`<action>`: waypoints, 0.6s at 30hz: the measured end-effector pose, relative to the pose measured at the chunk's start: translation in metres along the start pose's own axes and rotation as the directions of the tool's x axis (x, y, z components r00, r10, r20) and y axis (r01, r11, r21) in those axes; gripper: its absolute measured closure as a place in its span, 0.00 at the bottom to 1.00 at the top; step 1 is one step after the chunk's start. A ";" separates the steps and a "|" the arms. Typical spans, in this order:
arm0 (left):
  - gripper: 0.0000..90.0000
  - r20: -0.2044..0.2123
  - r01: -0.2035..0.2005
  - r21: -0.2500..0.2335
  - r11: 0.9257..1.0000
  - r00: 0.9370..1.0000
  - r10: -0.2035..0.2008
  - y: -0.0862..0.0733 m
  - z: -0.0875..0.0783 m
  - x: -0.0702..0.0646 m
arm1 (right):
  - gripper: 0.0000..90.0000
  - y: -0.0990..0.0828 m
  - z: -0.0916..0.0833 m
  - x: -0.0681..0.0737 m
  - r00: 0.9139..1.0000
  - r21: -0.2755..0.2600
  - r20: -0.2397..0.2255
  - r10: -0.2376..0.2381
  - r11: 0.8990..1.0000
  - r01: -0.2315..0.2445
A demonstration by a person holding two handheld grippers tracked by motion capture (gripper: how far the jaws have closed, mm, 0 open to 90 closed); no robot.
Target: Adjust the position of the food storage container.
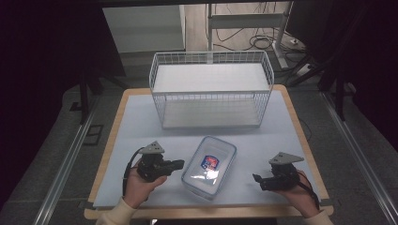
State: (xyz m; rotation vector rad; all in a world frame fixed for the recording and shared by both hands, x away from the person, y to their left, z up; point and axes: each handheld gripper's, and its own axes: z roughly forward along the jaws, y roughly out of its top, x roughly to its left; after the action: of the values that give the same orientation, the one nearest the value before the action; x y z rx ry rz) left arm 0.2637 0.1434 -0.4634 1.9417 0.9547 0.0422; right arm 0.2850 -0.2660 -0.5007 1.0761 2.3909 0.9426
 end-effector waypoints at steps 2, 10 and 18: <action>1.00 0.015 -0.011 0.011 1.000 1.000 0.011 0.003 0.004 -0.006 | 0.16 0.000 0.001 -0.001 1.000 -0.001 -0.001 -0.001 1.000 0.001; 1.00 0.074 -0.082 0.067 0.994 0.994 0.077 0.011 0.027 -0.039 | 0.17 0.000 0.001 0.001 1.000 0.005 0.002 0.004 1.000 -0.004; 1.00 0.130 -0.157 0.132 0.979 0.982 0.140 0.014 0.057 -0.075 | 0.17 0.000 0.002 0.001 1.000 0.009 -0.001 0.005 1.000 -0.005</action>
State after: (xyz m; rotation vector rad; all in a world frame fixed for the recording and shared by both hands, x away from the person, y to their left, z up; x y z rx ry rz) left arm 0.2429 0.0505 -0.4594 2.1187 0.7488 -0.0574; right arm 0.2852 -0.2646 -0.5023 1.0858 2.3970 0.9348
